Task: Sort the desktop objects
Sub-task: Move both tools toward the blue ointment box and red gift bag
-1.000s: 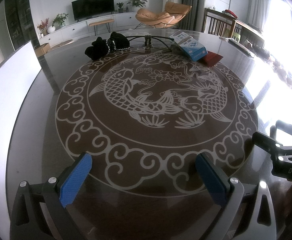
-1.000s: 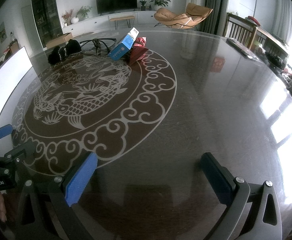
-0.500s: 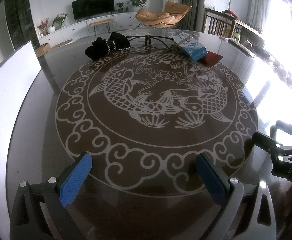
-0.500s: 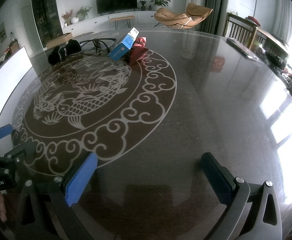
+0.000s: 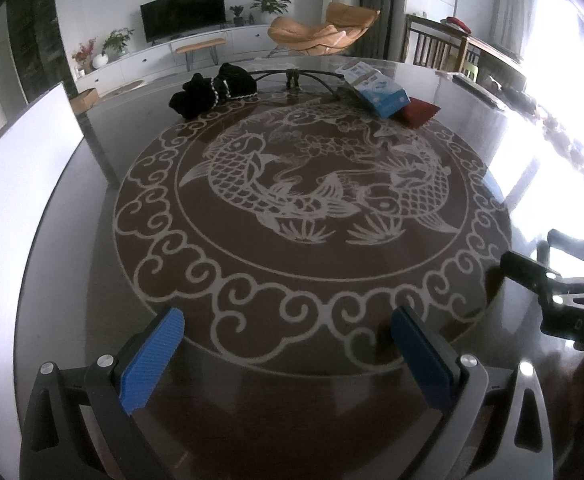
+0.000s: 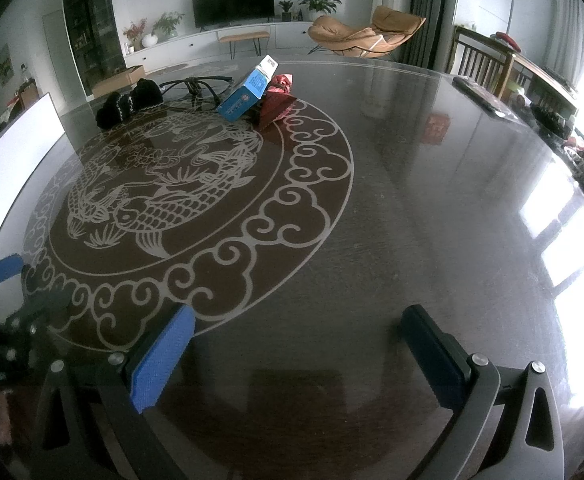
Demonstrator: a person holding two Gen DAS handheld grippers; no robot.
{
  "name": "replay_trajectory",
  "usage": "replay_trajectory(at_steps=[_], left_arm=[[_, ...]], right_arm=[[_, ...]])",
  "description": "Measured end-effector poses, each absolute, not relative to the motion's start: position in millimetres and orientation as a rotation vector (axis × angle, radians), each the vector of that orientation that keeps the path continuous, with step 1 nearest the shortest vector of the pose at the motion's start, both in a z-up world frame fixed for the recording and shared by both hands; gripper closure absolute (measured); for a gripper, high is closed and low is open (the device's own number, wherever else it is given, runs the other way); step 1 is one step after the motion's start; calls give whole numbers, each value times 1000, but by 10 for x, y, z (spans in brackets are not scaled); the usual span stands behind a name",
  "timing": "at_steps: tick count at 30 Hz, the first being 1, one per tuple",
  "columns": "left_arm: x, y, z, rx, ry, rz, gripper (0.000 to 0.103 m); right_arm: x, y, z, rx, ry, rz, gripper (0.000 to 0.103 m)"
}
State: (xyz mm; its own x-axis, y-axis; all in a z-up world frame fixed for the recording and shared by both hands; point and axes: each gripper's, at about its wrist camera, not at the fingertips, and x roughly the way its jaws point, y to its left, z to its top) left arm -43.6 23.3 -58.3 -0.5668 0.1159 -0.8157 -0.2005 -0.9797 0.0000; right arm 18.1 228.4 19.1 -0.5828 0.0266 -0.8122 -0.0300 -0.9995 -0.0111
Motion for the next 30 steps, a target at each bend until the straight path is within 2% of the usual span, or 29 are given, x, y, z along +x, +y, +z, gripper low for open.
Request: replay_trajectory(at_steps=[5,11,22,25,30], left_arm=[[-747,213,-564,-1341,177,2581,0],[-1151,-54,-560,-1365,120,2650,0],[-1173,-61,-568,-1368,120,2659,0],[-1173,-61,-568,-1368,120,2659,0],[-1171,-64,-568,-1368,120,2659,0]], right_arm=[[183,2284,191,-1420,6,2767,0],[179,2285,193,-1420,5,2767,0],[146,2285,193,-1441,-3,2774,0],[-25,2272,219,-1501,-22,2853,0],[-659,2300,515,-1366,-46,2946,0]])
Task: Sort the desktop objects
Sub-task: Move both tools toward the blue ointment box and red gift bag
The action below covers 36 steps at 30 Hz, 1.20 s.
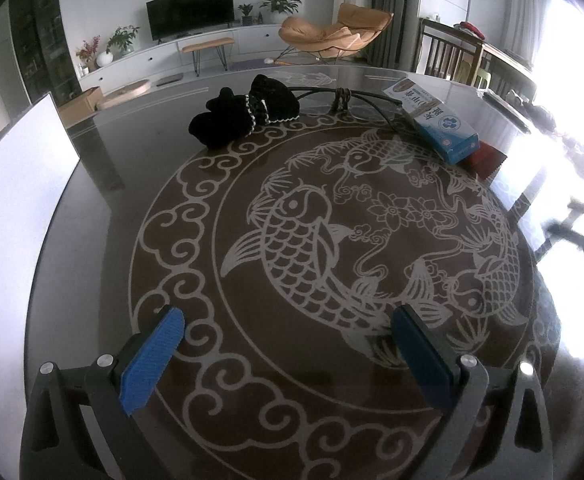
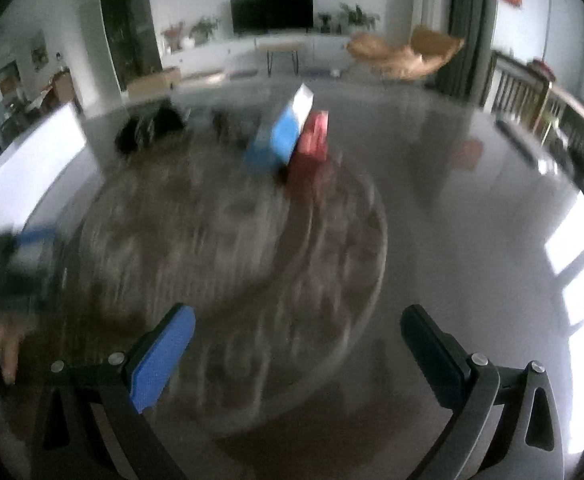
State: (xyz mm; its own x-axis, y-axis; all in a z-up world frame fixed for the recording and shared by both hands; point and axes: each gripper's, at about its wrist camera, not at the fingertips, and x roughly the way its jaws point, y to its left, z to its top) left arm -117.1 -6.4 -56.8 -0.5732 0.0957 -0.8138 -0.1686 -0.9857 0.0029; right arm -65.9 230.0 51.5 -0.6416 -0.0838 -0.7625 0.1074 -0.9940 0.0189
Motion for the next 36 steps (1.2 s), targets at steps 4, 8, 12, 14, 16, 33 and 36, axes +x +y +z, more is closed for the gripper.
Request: replay_trajectory(at_steps=[4,8,12,14,16,33,36], left_arm=[[-1171,-63,-568,-1368,120,2659,0],[-1171,-64,-568,-1368,120,2658,0],[-1171,-66,-568,-1368,120,2659,0],[-1171,-64,-568,-1368,120,2659,0],[-1171,-64,-569,-1368,120,2658,0],[-1169,-66,-570,-1368,118,2658,0],[-1143,-91,-574,-1374,92,2670,0]], right_arm=[[-1393,2320,571,1345,-15,-2764,0],[-1917,2382,443,1454,-151,-2730,0],[-2075,2294,337,1420,-243,-2607,40],[-1995,2150,325,1413,-160,-2583,56],[-1827,2054,318,1386,-106,-2549,56],[-198,2735,520,1216,-394,-2673,5],[-350,2653,513,1285,-304,-2757,5]])
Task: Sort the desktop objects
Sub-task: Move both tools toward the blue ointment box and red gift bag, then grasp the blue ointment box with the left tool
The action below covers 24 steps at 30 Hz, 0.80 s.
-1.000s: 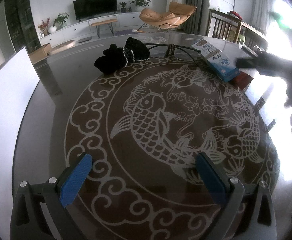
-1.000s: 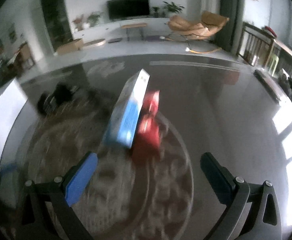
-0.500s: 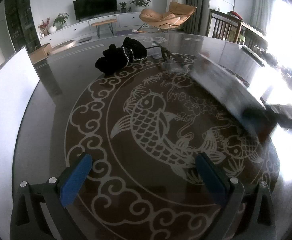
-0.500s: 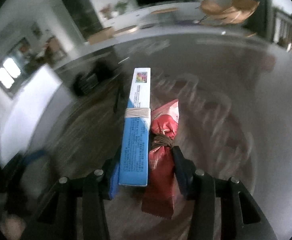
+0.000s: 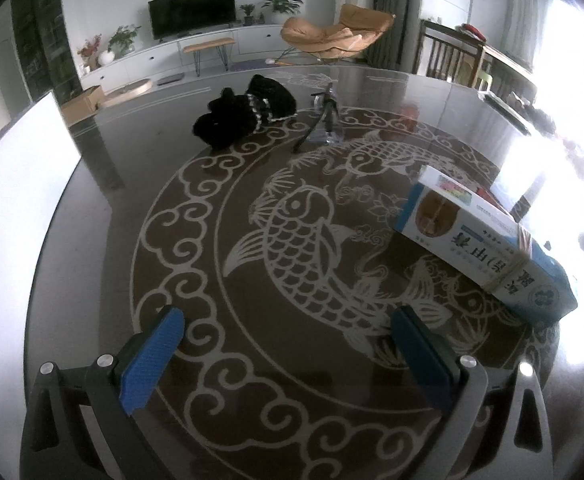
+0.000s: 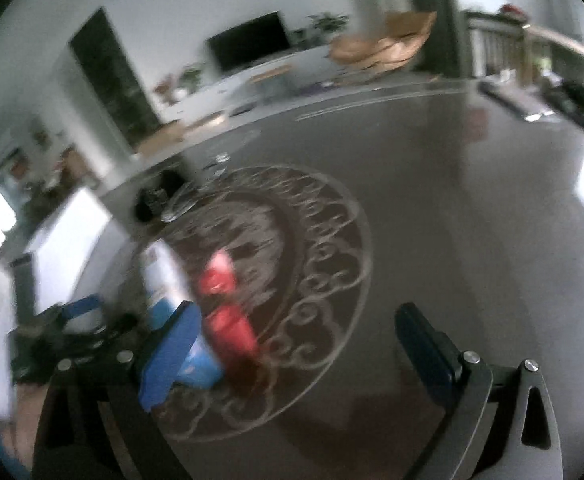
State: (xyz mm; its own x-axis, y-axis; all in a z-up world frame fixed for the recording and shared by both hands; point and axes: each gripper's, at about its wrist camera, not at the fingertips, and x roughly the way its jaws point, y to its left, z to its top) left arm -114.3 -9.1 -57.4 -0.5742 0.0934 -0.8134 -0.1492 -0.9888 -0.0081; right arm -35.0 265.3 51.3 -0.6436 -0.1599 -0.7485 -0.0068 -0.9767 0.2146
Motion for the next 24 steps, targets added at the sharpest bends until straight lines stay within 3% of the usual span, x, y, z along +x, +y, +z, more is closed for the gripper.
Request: replay_trajectory(at_steps=[4,8,13,16,17,20,24], left_arm=[[-902,-269,-545,-1361,-32,2701,0],[-625,-506,-511,-1278,-222,2652,0],[-486,-655,-515,-1234,-375,2661,0],[-535,-545,-523,-1280,-280,2689,0],[-540,-500,-523,-1303,-231,2702,0],[-551,-393,-534,-1338,-128,2712,0],[-515,-344,-317,-1222,-349,2597,0]], right_arm=[[-269,2177,455,1282,1,-2712,5],[-2,1797,422,1215,129,-2623,5],[66,1944,185,1329,119,-2643,5],[-1,2102,170,1363,29,-2636,4],[-3,2108,167,1374,49,-2640,0],[-4,2043,140,1385,133,-2659,0],[43,2031,129,1380,124,-2664,0]])
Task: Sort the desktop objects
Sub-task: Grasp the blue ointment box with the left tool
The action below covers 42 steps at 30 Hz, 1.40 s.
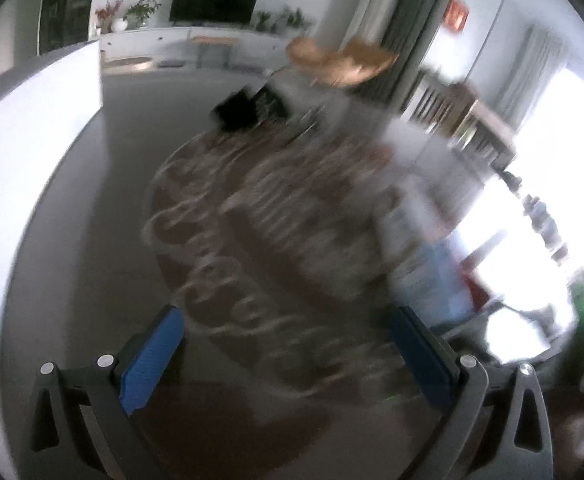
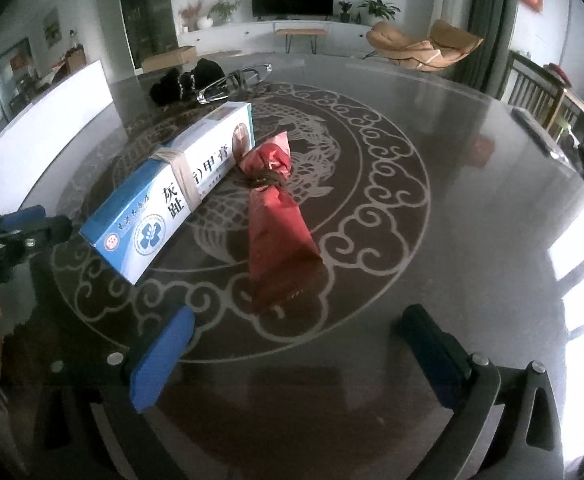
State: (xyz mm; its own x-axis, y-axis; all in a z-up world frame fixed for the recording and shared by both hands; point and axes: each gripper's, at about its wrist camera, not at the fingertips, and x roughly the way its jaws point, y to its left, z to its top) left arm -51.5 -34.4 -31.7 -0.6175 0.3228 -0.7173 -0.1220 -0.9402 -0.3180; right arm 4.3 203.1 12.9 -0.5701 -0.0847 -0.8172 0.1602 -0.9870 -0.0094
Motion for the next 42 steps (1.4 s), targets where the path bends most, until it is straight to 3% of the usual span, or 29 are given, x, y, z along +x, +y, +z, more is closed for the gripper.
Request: replay_trajectory(at_steps=[3,10,11,16,19,22,27,31,38,42], left_arm=[[-617,-41,-81,-1141,-313,2590,0],[-1008,794,-348,-1261,278,2582,0],[-1034,736,-378,-1278,283,2602,0],[-1061,-89,-367,-1317,-107,2658,0],[-1045,-393,-441,-1363,-215,2652,0],[-1050,-428,-456,-1353,-150,2615,0],[-1034,-35,-319,-1219,280,2594,0],[-1134,244,-188,-1135,485,2608,0],[-1694,229,-378,-1337,502,2618,0],[-1875,-153,-381,-1440,254,2670,0]], right_arm=[[45,2027,127,1379,125,-2665,0],[44,2030,125,1380,125,-2668,0],[44,2034,125,1381,122,-2672,0],[59,2068,157,1390,100,-2694,0],[69,2065,167,1388,95,-2694,0],[67,2060,171,1389,98,-2695,0],[77,2078,167,1393,96,-2703,0],[81,2080,166,1393,97,-2703,0],[80,2082,169,1393,96,-2704,0],[81,2081,168,1391,94,-2703,0]])
